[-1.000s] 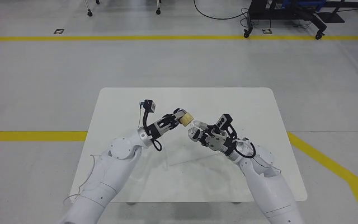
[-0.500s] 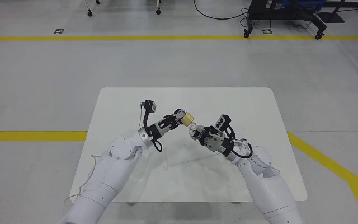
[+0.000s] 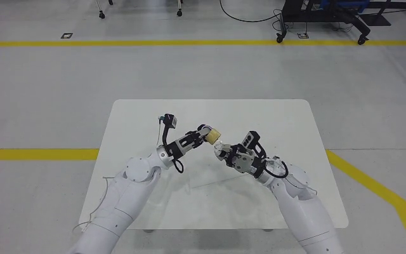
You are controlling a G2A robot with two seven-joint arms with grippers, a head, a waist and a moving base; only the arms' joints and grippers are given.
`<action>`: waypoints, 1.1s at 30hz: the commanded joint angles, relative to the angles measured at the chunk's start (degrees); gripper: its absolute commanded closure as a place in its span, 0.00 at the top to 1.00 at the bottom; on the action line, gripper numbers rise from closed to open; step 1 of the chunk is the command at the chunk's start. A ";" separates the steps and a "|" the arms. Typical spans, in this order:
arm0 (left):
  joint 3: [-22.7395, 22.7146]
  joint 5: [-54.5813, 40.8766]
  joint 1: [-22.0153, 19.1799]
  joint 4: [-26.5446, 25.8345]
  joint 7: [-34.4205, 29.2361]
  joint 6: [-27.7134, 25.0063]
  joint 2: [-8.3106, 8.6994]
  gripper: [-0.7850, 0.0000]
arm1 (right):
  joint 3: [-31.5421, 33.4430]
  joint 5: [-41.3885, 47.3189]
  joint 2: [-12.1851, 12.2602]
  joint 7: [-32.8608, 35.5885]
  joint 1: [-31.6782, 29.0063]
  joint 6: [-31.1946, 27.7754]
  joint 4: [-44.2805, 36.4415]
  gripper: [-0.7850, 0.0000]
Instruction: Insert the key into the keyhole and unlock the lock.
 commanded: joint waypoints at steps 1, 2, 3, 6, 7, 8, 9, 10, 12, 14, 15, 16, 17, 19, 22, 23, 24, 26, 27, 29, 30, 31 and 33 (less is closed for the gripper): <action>-0.32 0.11 0.05 0.02 0.11 0.07 0.06 0.00 | 0.29 0.33 0.09 0.78 -0.01 0.26 0.02 0.00; -0.56 0.06 0.05 0.03 0.26 0.19 0.09 0.00 | 0.56 0.64 0.15 1.23 -0.11 0.22 -0.08 0.00; -0.74 0.11 0.06 0.03 0.25 0.31 0.14 0.00 | 0.84 0.85 0.23 1.77 -0.28 0.29 -0.19 0.00; -1.31 0.17 0.18 -0.10 0.29 0.51 0.26 0.00 | 1.88 1.07 0.51 2.88 -1.05 0.17 -0.87 0.15; -1.43 0.26 0.23 -0.19 0.26 0.59 0.29 0.00 | 2.17 1.17 0.59 3.09 -1.33 0.15 -1.12 0.17; -1.52 0.39 0.29 -0.27 0.24 0.70 0.32 0.00 | 2.48 1.09 0.67 3.13 -1.54 -0.03 -1.38 0.22; -1.58 0.51 0.32 -0.37 0.15 0.91 0.35 0.00 | 2.71 0.70 0.74 2.90 -1.74 -0.34 -1.61 0.26; -1.64 0.59 0.34 -0.46 0.07 1.19 0.37 0.00 | 2.97 0.00 0.81 2.28 -1.89 -1.06 -1.85 0.33; -1.65 0.79 0.28 -0.68 -0.37 2.04 0.41 0.00 | 2.95 -2.50 0.81 -0.81 -2.28 -3.42 -2.39 0.39; -1.60 1.02 0.18 -0.87 -0.53 2.89 0.41 0.00 | 2.35 -2.97 0.77 -1.05 -2.27 -3.36 -2.58 0.41; -1.53 1.17 0.12 -0.94 -0.61 3.21 0.40 0.00 | 2.18 -3.61 0.78 -1.33 -2.16 -3.51 -2.58 0.41; -1.46 1.32 0.07 -0.98 -0.66 3.42 0.38 0.00 | 2.00 -3.87 0.76 -1.62 -2.13 -3.65 -2.59 0.41; -1.33 1.43 0.02 -1.00 -0.83 3.66 0.36 0.00 | 1.82 -4.05 0.75 -1.86 -2.09 -3.75 -2.59 0.41; -1.14 1.61 -0.13 -0.98 -1.07 4.02 0.31 0.00 | 1.55 -4.52 0.72 -2.51 -1.94 -3.86 -2.47 0.40; -0.89 1.99 -0.35 -0.94 -1.33 4.38 0.25 0.00 | 1.29 -4.76 0.66 -3.51 -1.54 -3.85 -2.09 0.39; -0.83 2.13 -0.41 -0.94 -1.34 4.55 0.23 0.00 | 1.25 -4.79 0.64 -3.84 -1.41 -3.88 -1.94 0.38; -0.81 2.18 -0.44 -0.95 -1.31 4.63 0.22 0.00 | 1.23 -4.76 0.63 -4.17 -1.29 -3.94 -1.80 0.38; -0.81 2.21 -0.45 -0.94 -1.28 4.66 0.20 0.00 | 1.23 -4.66 0.59 -4.98 -1.11 -3.94 -1.47 0.38; -0.80 2.28 -0.45 -0.92 -1.35 4.69 0.19 0.00 | 1.23 -4.46 0.56 -5.45 -1.03 -3.82 -1.34 0.37; -0.88 2.31 -0.43 -0.90 -1.45 4.69 0.20 0.00 | 1.12 -4.26 0.51 -6.02 -0.84 -3.56 -1.18 0.36; -0.89 2.38 -0.39 -0.89 -1.55 4.70 0.21 0.00 | 1.07 -4.20 0.49 -6.21 -0.76 -3.46 -1.13 0.36; -0.92 2.41 -0.36 -0.89 -1.61 4.70 0.22 0.00 | 1.02 -4.19 0.48 -6.34 -0.70 -3.41 -1.12 0.35; -0.99 2.44 -0.28 -0.90 -1.67 4.65 0.23 0.00 | 0.82 -4.52 0.48 -6.48 -0.61 -3.29 -1.09 0.34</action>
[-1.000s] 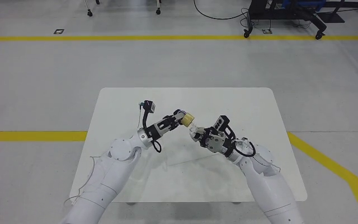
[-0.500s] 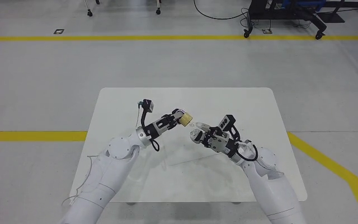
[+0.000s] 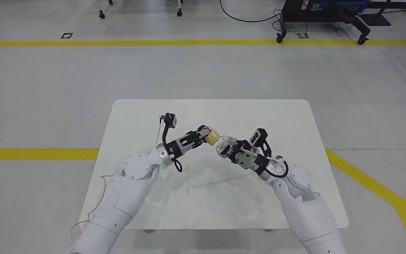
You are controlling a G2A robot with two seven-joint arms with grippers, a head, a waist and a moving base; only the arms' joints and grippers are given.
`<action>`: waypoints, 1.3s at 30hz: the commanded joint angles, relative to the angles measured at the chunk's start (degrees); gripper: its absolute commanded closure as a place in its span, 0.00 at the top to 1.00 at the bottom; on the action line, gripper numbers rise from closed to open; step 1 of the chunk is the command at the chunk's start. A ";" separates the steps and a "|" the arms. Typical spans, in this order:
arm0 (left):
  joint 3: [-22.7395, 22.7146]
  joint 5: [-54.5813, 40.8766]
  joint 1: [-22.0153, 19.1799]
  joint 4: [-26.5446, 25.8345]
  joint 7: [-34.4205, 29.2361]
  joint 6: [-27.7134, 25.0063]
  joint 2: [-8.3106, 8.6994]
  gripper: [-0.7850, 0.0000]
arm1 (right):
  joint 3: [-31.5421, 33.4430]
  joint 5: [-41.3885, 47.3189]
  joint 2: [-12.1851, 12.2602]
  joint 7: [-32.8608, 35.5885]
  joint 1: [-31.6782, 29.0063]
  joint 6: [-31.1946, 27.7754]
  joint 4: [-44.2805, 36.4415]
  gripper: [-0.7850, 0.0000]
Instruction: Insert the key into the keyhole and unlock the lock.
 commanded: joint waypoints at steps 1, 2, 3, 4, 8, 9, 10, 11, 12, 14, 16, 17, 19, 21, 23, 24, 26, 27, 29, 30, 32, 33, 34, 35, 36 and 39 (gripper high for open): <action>-0.08 0.02 0.09 -0.03 -0.06 -0.06 0.01 0.00 | -0.19 -0.35 -0.01 -0.20 0.08 0.05 0.01 0.33; -0.11 0.04 0.13 -0.04 -0.09 -0.08 0.02 0.00 | -0.30 -0.52 -0.01 -0.27 0.10 0.05 -0.01 0.31; -0.14 0.09 0.16 -0.06 -0.10 -0.10 0.03 0.00 | -0.36 -0.57 -0.02 -0.32 0.11 0.06 -0.03 0.25; -0.17 0.20 0.20 -0.08 -0.06 -0.12 0.04 0.00 | -0.40 -0.52 -0.03 -0.42 0.10 0.16 0.00 0.20; -0.26 0.46 0.31 -0.25 0.04 -0.09 0.05 0.00 | -0.46 0.29 -0.04 -0.12 0.13 0.97 0.03 0.00; -0.26 0.53 0.34 -0.34 0.02 -0.13 0.05 0.00 | -0.36 0.42 -0.02 0.05 0.15 1.08 0.07 0.00; -0.21 0.77 0.36 -0.39 0.07 -0.14 0.05 0.00 | -0.30 0.41 0.00 0.07 0.13 1.22 0.11 0.00; -0.15 1.07 0.36 -0.45 0.22 -0.09 0.05 0.00 | -0.28 0.66 0.01 0.28 0.11 1.49 0.10 0.00; -0.06 1.25 0.39 -0.53 0.36 -0.03 0.02 0.00 | -0.23 0.75 0.04 0.42 0.12 1.75 0.11 0.00; 0.02 1.78 0.37 -0.69 0.75 -0.03 0.00 0.00 | -0.20 0.98 0.08 0.84 0.16 2.50 0.14 0.00; 0.11 2.47 0.39 -0.82 1.12 -0.25 0.00 0.00 | -0.21 1.77 0.11 1.42 0.25 3.85 0.40 0.00; 0.15 3.33 0.36 -0.87 1.44 -0.48 0.02 0.00 | -0.25 2.61 0.12 2.06 0.36 5.00 0.60 0.00; 0.36 5.16 0.53 -1.16 2.54 -1.04 0.03 0.00 | -0.05 3.67 0.16 2.63 0.82 6.78 1.23 0.00; 0.49 6.52 0.82 -1.56 3.64 -1.58 0.03 0.00 | 0.08 5.01 0.17 2.83 1.25 8.65 1.89 0.00; 0.46 7.04 1.13 -1.91 4.25 -1.91 0.04 0.00 | 0.14 6.20 0.17 2.78 1.64 10.66 2.54 0.00; 0.35 7.44 1.23 -2.02 4.69 -2.13 0.07 0.00 | 0.14 6.96 0.17 3.04 1.87 11.81 2.81 0.00; 0.26 9.03 1.46 -2.24 5.94 -2.40 0.13 0.00 | 0.10 7.84 0.22 3.67 2.27 13.70 3.26 0.00; 0.32 9.61 1.61 -2.45 6.47 -2.53 0.13 0.00 | 0.06 8.47 0.24 4.16 2.44 14.78 3.55 0.00; 0.38 10.74 1.85 -2.79 7.50 -2.77 0.13 0.00 | 0.09 9.21 0.30 4.71 2.79 16.35 4.01 0.00; 0.40 11.11 1.94 -2.94 7.85 -2.89 0.12 0.00 | 0.09 9.65 0.33 4.98 2.94 17.15 4.27 0.00; 0.34 11.89 2.09 -3.07 8.44 -3.02 0.15 0.00 | 0.08 10.49 0.39 5.90 3.31 18.69 4.73 0.00; 0.27 11.99 2.19 -3.13 8.64 -3.09 0.16 0.00 | 0.12 10.59 0.45 6.32 3.45 19.13 4.91 0.00; 0.20 12.18 2.25 -3.15 8.74 -3.15 0.19 0.00 | 0.12 10.69 0.51 6.88 3.52 19.55 4.99 0.00; 0.08 12.35 2.32 -3.15 8.97 -3.15 0.21 0.00 | 0.17 10.72 0.59 7.38 3.56 19.89 5.07 0.00; 0.01 12.48 2.40 -3.19 9.04 -3.18 0.23 0.00 | 0.22 10.75 0.65 7.73 3.57 20.16 5.14 0.00; -0.39 12.65 2.63 -3.33 9.09 -3.38 0.34 0.00 | 0.50 10.82 0.83 8.16 3.49 20.34 5.16 0.00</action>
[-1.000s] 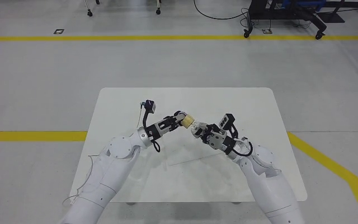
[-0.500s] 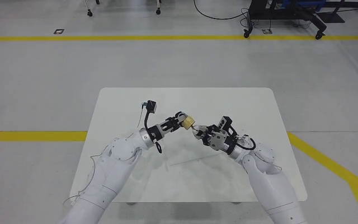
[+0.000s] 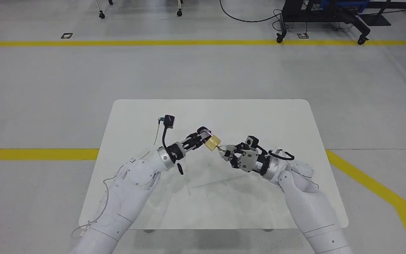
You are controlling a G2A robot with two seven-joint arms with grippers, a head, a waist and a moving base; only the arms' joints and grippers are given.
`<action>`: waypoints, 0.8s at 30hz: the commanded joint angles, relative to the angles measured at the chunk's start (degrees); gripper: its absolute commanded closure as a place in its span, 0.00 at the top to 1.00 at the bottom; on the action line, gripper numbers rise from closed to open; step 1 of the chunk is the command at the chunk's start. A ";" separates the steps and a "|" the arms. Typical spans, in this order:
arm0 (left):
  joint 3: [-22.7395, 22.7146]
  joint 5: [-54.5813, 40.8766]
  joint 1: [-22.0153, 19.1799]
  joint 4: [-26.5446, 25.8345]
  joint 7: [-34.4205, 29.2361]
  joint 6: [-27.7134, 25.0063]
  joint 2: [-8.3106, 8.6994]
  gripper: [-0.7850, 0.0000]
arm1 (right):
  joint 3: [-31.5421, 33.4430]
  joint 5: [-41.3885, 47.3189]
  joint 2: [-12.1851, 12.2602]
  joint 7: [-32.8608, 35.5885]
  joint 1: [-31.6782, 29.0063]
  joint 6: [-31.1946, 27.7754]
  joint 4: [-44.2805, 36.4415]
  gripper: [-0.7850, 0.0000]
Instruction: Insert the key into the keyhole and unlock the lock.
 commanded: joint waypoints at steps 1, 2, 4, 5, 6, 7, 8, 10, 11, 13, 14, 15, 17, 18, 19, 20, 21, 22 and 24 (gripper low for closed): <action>-0.27 0.12 0.23 -0.17 0.11 -0.18 0.08 0.00 | 0.18 0.16 0.10 0.02 -0.12 0.07 0.00 0.00; -0.37 0.12 0.36 -0.28 0.13 -0.24 0.11 0.00 | 0.27 0.24 0.14 0.01 -0.16 0.12 -0.05 0.00; -0.55 0.35 0.53 -0.50 0.18 -0.24 0.18 0.00 | 0.38 0.56 0.22 0.13 -0.28 0.23 -0.12 0.00; -0.65 0.46 0.64 -0.59 0.25 -0.27 0.21 0.00 | 0.43 0.63 0.26 0.22 -0.30 0.28 -0.18 0.00; -0.76 0.51 0.72 -0.68 0.23 -0.27 0.24 0.00 | 0.48 0.64 0.31 0.29 -0.34 0.30 -0.22 0.00; -0.89 0.58 0.80 -0.78 0.30 -0.30 0.28 0.00 | 0.56 0.76 0.35 0.30 -0.39 0.25 -0.25 0.00; -0.97 0.63 0.88 -0.87 0.28 -0.30 0.31 0.00 | 0.59 0.70 0.39 0.31 -0.43 0.14 -0.35 0.00; -1.12 1.10 0.95 -0.98 0.40 -0.03 0.38 0.00 | 0.63 0.40 0.47 0.14 -0.52 -0.34 -0.56 0.00; -1.17 1.67 0.96 -1.05 0.64 0.34 0.41 0.00 | 0.64 0.23 0.51 0.15 -0.56 -0.63 -0.69 0.15; -1.11 2.75 1.06 -1.36 1.13 1.16 0.45 0.00 | 0.71 -0.43 0.61 0.16 -0.67 -1.56 -0.98 1.00; -1.13 3.02 1.13 -1.51 1.37 1.65 0.46 0.00 | 0.77 -0.70 0.67 0.47 -0.81 -2.03 -1.21 1.00; -1.14 3.36 1.19 -1.67 1.50 2.15 0.48 0.00 | 0.99 -0.84 0.76 0.87 -1.00 -2.50 -1.40 1.00; -1.32 3.70 1.27 -1.89 1.50 3.27 0.55 0.00 | 1.87 -0.87 0.97 1.64 -1.52 -3.82 -1.76 1.00; -1.44 3.88 1.29 -2.00 1.41 4.03 0.61 0.00 | 2.58 -0.83 1.10 1.80 -1.87 -4.65 -1.92 1.00; -1.51 4.25 1.26 -2.09 1.14 4.96 0.67 0.00 | 3.41 -0.91 1.24 1.65 -2.30 -5.86 -2.16 1.00; -1.55 4.81 1.17 -2.13 0.95 6.03 0.73 0.00 | 4.25 -1.17 1.37 1.47 -2.82 -7.43 -2.58 1.00; -1.49 5.78 1.07 -2.19 1.14 7.08 0.77 0.00 | 4.89 -1.57 1.52 1.82 -3.44 -8.72 -3.13 1.00; -1.24 7.47 0.97 -2.19 1.70 8.28 0.79 0.00 | 5.49 -2.11 1.70 2.73 -4.06 -9.74 -3.69 1.00; -0.05 10.95 0.68 -2.24 2.47 11.31 0.69 0.00 | 7.19 -2.68 2.08 4.10 -5.30 -11.70 -4.45 1.00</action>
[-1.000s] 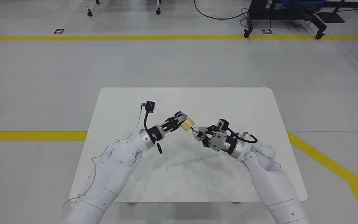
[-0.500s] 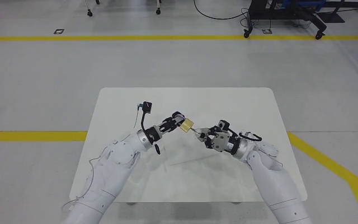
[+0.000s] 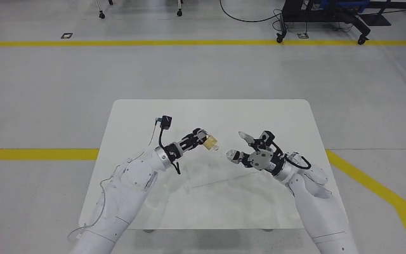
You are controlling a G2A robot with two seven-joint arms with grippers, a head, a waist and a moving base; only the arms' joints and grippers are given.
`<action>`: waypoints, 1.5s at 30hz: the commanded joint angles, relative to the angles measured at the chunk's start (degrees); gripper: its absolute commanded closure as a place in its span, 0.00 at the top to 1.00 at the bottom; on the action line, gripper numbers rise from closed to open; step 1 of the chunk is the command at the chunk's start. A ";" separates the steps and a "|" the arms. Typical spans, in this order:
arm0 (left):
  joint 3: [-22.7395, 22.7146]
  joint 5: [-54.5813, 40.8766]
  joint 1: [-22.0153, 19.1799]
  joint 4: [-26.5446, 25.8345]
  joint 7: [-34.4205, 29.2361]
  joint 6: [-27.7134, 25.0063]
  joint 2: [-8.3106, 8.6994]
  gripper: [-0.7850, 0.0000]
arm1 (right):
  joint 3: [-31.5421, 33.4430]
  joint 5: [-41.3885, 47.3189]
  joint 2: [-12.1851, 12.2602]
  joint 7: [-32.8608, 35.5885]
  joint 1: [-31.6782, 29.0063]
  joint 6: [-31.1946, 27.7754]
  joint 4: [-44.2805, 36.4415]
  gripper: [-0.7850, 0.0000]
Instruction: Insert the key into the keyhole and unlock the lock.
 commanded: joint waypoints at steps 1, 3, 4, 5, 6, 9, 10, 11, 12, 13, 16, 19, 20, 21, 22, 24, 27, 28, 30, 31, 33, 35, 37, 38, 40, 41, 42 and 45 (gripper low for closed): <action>1.54 4.03 -0.46 0.04 0.76 3.68 -0.19 0.00 | 1.84 -0.35 0.36 1.18 -1.33 -2.10 -0.81 1.00; 3.22 7.26 -1.21 0.45 1.39 6.96 -0.48 0.00 | 3.33 0.01 0.56 1.46 -2.75 -4.35 -1.73 1.00; 4.17 9.04 -1.62 0.75 2.02 8.57 -0.68 0.00 | 4.21 0.43 0.66 1.52 -3.39 -5.27 -2.07 1.00; 5.30 10.46 -2.06 1.14 2.04 10.14 -0.92 0.00 | 5.05 0.82 0.75 1.44 -4.00 -6.27 -2.45 1.00; 6.22 11.60 -2.67 1.51 2.16 11.54 -1.17 0.00 | 5.61 0.80 0.80 1.22 -4.37 -7.18 -2.75 1.00; 8.87 14.18 -4.00 3.25 2.79 13.69 -1.95 0.00 | 5.61 0.80 0.80 1.22 -4.37 -7.18 -2.75 1.00; 9.70 14.24 -4.45 3.85 2.69 13.84 -2.27 0.00 | 5.61 0.80 0.80 1.22 -4.37 -7.18 -2.75 1.00; 10.40 14.16 -4.99 4.58 2.49 13.94 -2.59 0.00 | 5.61 0.80 0.80 1.22 -4.37 -7.18 -2.75 1.00; 11.05 14.43 -5.60 5.45 2.66 14.31 -2.89 0.00 | 5.61 0.80 0.80 1.22 -4.37 -7.18 -2.75 1.00; 11.71 14.71 -6.18 6.29 2.99 14.62 -3.21 0.00 | 5.61 0.80 0.80 1.22 -4.37 -7.18 -2.75 1.00; 13.19 14.68 -7.58 8.69 3.90 14.87 -4.13 0.00 | 5.61 0.80 0.80 1.22 -4.37 -7.18 -2.75 1.00; 14.25 15.16 -8.60 10.82 4.94 14.73 -4.84 0.00 | 5.61 0.80 0.80 1.22 -4.37 -7.18 -2.75 1.00; 14.58 15.33 -8.87 11.49 5.02 14.72 -5.04 0.17 | 5.61 0.80 0.80 1.22 -4.37 -7.18 -2.75 1.00; 14.87 15.57 -9.11 12.06 5.26 14.66 -5.24 0.32 | 5.61 0.80 0.80 1.22 -4.37 -7.18 -2.75 1.00; 15.11 15.73 -9.29 12.69 5.45 14.72 -5.42 0.47 | 5.61 0.80 0.80 1.22 -4.37 -7.18 -2.75 1.00; 15.40 15.73 -9.63 13.67 5.68 14.59 -5.75 0.80 | 5.61 0.80 0.80 1.22 -4.37 -7.18 -2.75 1.00; 15.20 15.67 -9.93 14.89 6.02 14.30 -5.97 0.97 | 5.61 0.80 0.80 1.22 -4.37 -7.18 -2.75 1.00; 14.88 15.74 -9.89 14.93 6.43 14.07 -5.94 0.98 | 5.61 0.80 0.80 1.22 -4.37 -7.18 -2.75 1.00; 13.87 16.03 -9.45 14.18 6.95 13.31 -5.61 0.97 | 5.61 0.80 0.80 1.22 -4.37 -7.18 -2.75 1.00; 13.20 16.57 -9.09 13.47 7.26 13.04 -5.32 0.97 | 5.61 0.80 0.80 1.22 -4.37 -7.18 -2.75 1.00; 11.42 18.32 -7.93 11.01 8.36 13.05 -4.49 0.97 | 5.61 0.80 0.80 1.22 -4.37 -7.18 -2.75 1.00; 9.19 21.01 -6.15 7.19 9.28 13.84 -3.39 0.97 | 5.61 0.80 0.80 1.22 -4.37 -7.18 -2.75 1.00; 6.65 23.87 -3.63 2.46 9.44 15.01 -2.18 0.97 | 5.61 0.80 0.80 1.22 -4.37 -7.18 -2.75 1.00; 5.14 25.60 -2.35 -0.13 9.66 15.93 -1.54 0.97 | 5.61 0.80 0.80 1.22 -4.37 -7.18 -2.75 1.00; 2.36 28.57 0.51 -5.15 9.14 17.31 -0.38 0.96 | 5.61 0.80 0.80 1.22 -4.37 -7.18 -2.75 1.00; 0.79 30.08 1.72 -7.34 8.98 18.01 0.17 0.94 | 5.61 0.80 0.80 1.22 -4.37 -7.18 -2.75 1.00; -0.62 31.58 2.85 -9.28 8.89 18.76 0.65 0.93 | 5.61 0.80 0.80 1.22 -4.37 -7.18 -2.75 1.00; -4.19 35.04 5.70 -13.83 9.30 20.58 1.71 0.92 | 5.61 0.80 0.80 1.22 -4.37 -7.18 -2.75 1.00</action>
